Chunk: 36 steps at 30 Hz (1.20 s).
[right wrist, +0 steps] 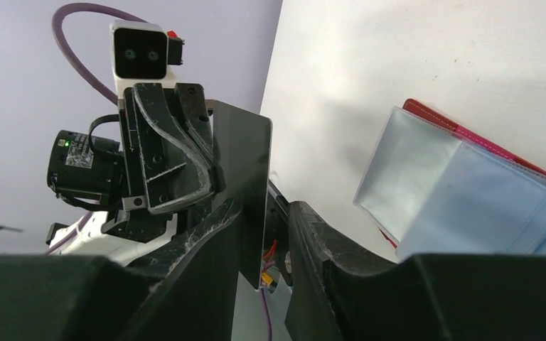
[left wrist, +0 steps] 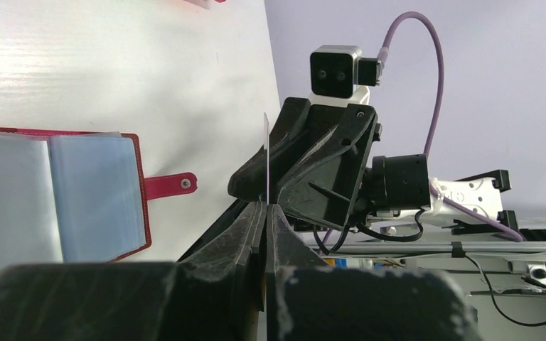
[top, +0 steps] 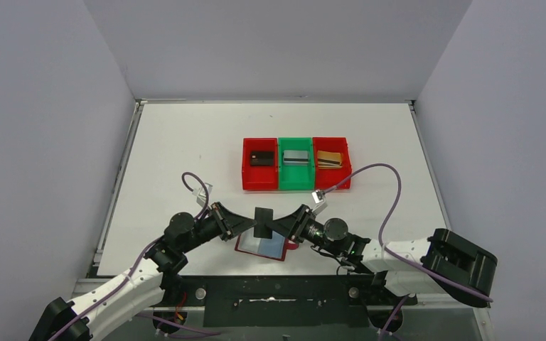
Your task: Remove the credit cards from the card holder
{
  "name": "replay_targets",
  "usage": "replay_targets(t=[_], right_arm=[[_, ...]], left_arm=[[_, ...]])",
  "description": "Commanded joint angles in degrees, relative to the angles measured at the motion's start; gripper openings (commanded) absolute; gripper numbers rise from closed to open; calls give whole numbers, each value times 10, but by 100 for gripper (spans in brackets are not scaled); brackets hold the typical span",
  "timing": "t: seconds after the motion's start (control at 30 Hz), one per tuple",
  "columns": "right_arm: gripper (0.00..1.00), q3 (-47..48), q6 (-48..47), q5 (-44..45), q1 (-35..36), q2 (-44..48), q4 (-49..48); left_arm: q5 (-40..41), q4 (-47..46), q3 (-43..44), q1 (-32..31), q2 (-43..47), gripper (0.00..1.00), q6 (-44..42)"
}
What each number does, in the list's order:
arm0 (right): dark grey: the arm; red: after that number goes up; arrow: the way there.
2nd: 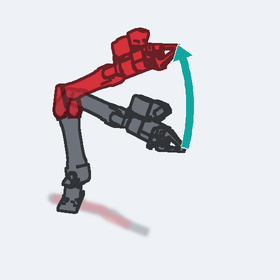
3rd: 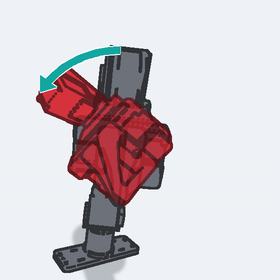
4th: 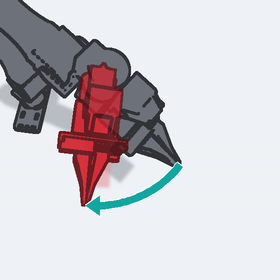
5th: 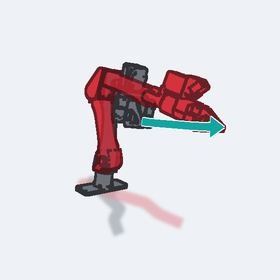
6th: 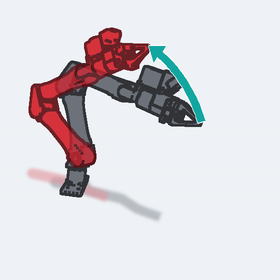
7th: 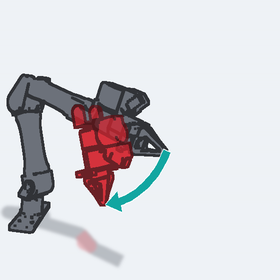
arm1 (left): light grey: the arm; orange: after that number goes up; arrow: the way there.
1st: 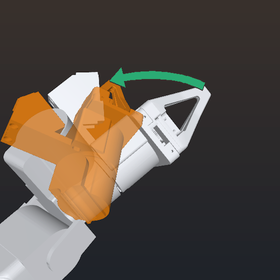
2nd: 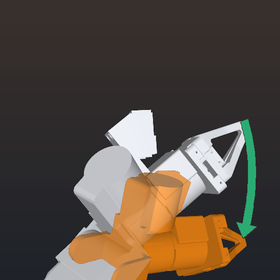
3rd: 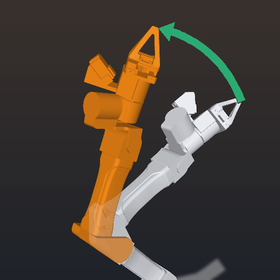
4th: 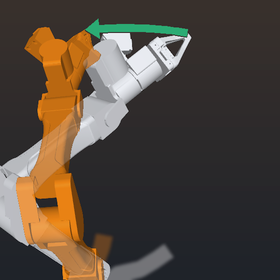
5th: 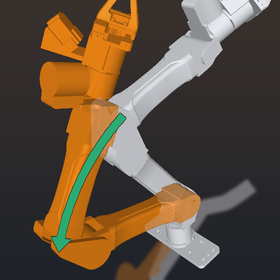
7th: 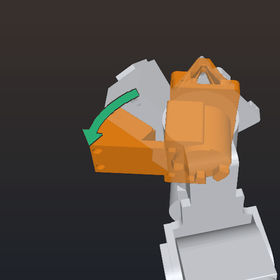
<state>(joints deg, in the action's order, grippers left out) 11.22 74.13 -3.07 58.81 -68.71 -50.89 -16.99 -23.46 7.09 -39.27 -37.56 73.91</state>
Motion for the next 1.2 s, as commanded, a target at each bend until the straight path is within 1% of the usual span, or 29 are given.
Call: replay_targets(t=[0.0, 0.1, 0.37, 0.5, 0.6, 0.63, 0.67, 0.77, 0.8, 0.87, 0.9, 0.97, 1.07, 1.17], right_arm=[[29, 12, -7, -18, -3, -17, -59], [27, 13, -7, -26, -4, -27, -84], [20, 16, -12, -34, -5, -32, -95], [11, 31, -25, -25, -6, -23, -39], [3, 27, -26, -23, -6, -13, -43], [2, 26, -28, -22, -6, -9, -43], [0, 25, -30, -19, -6, -5, -41], [0, 28, -36, -18, -5, 7, -19], [0, 29, -39, -16, -6, 12, -9], [0, 31, -44, -10, -7, 24, 17], [0, 31, -48, -3, -7, 32, 37], [0, 36, -60, 12, -7, 52, 83], [0, 57, -86, 51, -8, 90, 194], [0, 93, -124, 96, -9, 126, 310]], left_arm=[[-9, -51, 2, 1, -3, 0, 1], [-10, -53, 1, 1, -6, 0, 1], [-8, -52, -7, 1, -4, 0, 6], [-8, -45, -5, 1, -5, 0, 9], [-13, -39, 2, 1, -10, 0, 0], [-15, -35, 5, 1, -12, 6, -5], [-14, -26, 10, 1, -14, 16, -10], [-4, 23, 29, 2, -9, 46, -31], [1, 50, 38, 2, -3, 57, -41], [22, 115, 63, 5, 10, 73, -68], [34, 169, 79, 6, 16, 79, -83], [60, 252, 114, 13, 24, 86, -123], [100, 378, 182, 26, 15, 87, -189], [168, 477, 239, 40, -13, 88, -236]])
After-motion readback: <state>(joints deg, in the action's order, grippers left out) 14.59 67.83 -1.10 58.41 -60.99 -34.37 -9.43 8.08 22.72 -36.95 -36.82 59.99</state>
